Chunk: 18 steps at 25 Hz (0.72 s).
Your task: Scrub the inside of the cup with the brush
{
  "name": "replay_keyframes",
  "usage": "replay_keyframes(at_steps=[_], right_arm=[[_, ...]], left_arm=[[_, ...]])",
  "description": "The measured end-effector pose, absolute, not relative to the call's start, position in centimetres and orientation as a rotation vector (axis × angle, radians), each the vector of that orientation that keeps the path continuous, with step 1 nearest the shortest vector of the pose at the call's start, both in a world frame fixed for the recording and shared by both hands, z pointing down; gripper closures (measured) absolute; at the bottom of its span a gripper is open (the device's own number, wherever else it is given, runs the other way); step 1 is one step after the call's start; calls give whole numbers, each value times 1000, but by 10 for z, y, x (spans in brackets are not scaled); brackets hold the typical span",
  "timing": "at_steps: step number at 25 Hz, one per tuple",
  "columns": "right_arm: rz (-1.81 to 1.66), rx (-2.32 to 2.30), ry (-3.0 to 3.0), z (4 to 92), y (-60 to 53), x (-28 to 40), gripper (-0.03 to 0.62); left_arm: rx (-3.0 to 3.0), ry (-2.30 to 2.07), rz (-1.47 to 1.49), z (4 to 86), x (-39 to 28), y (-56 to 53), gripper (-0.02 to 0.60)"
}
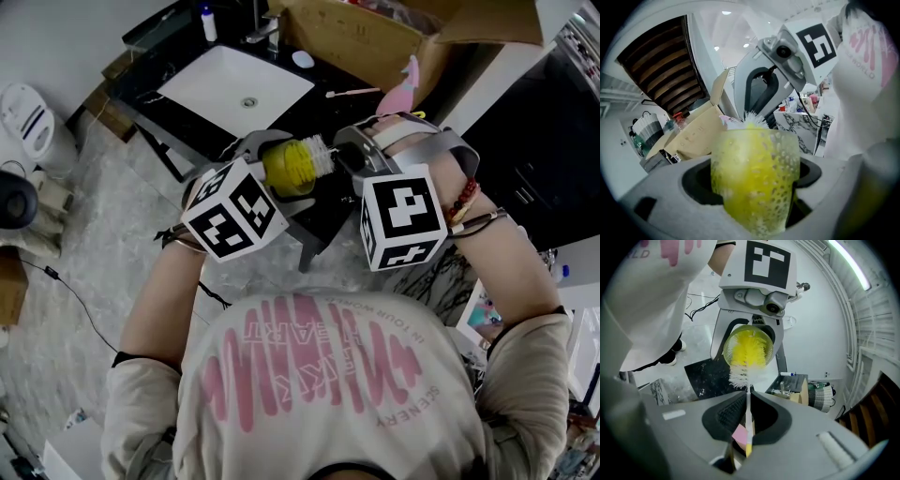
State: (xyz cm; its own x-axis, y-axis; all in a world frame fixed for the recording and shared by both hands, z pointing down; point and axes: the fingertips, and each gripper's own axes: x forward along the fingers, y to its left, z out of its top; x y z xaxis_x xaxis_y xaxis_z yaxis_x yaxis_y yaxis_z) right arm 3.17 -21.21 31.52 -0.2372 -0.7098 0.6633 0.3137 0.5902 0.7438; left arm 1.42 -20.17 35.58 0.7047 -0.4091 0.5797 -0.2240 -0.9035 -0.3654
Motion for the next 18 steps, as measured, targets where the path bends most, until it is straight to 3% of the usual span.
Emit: replay_keyframes(at_steps=[18], right_arm=[[-987, 449, -1552, 300, -207, 29, 553]], left_arm=[[-2775, 931, -797, 327, 3, -230, 178]])
